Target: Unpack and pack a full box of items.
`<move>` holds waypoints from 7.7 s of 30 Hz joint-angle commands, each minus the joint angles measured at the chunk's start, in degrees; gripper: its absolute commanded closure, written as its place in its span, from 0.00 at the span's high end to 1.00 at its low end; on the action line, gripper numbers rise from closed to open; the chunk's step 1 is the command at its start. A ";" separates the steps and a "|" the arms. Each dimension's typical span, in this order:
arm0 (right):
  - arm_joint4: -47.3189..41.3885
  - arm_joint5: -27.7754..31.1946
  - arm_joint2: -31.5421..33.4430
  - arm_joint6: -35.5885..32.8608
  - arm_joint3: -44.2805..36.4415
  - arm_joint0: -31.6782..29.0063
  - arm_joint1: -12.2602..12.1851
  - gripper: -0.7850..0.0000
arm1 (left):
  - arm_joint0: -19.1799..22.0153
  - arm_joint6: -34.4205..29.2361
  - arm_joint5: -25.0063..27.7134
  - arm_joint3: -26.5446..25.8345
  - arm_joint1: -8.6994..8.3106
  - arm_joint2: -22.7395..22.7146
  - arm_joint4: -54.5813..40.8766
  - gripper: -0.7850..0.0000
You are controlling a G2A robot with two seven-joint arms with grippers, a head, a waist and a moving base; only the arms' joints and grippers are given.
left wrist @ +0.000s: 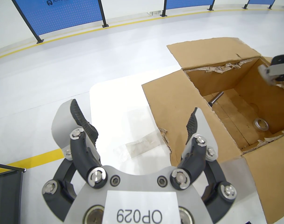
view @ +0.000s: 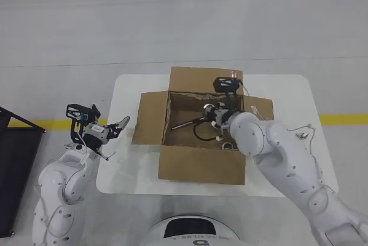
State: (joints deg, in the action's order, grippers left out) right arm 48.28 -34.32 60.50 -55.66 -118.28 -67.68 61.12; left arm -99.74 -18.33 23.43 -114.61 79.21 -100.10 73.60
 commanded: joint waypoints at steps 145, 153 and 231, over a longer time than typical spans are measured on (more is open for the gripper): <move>-4.25 6.72 5.82 0.36 3.79 -1.53 -0.53 1.00 | 0.00 0.00 0.00 0.00 0.00 0.00 0.00 1.00; 1.25 -3.46 -11.13 3.60 20.47 10.59 4.25 1.00 | 0.00 0.00 0.00 0.00 0.00 0.00 0.00 1.00; 15.26 -14.04 -28.64 -0.27 60.38 23.04 23.96 0.78 | 0.00 0.00 0.00 0.00 0.00 0.00 0.00 1.00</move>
State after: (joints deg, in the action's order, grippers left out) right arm 63.64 -48.77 31.04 -55.55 -57.95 -44.54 85.23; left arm -99.74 -18.33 23.43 -114.61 79.21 -100.10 73.60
